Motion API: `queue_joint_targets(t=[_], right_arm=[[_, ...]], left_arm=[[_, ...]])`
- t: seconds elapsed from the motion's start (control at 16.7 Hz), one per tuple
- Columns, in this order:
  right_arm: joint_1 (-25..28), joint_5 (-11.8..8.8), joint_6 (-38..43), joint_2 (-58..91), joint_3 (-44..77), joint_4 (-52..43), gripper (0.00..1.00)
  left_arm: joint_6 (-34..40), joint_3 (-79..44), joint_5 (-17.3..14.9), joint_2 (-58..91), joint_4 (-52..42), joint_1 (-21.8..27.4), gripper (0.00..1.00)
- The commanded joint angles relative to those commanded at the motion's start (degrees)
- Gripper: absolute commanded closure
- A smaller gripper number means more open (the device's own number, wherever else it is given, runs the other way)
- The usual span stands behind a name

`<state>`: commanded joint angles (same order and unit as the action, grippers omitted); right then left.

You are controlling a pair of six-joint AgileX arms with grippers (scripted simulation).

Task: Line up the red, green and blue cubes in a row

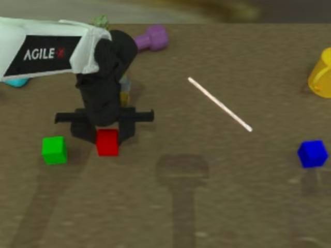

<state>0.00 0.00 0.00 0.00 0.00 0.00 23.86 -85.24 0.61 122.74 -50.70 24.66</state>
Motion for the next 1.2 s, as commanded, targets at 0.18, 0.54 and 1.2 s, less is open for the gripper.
queue_joint_targets(t=[0.18,0.54,1.2], right_arm=[[0.0,0.0,0.0,0.0,0.0,0.0,0.00],[0.0,0.0,0.0,0.0,0.0,0.0,0.00],[0.0,0.0,0.0,0.0,0.0,0.0,0.00]], left_arm=[[0.0,-3.6,0.0,-2.5,-6.8,-0.5,1.00],[-0.1,-5.2,0.1,-3.8,-9.3,-0.4,1.00],[10.8,0.8,0.1,-11.5,-10.7,10.3,1.00]])
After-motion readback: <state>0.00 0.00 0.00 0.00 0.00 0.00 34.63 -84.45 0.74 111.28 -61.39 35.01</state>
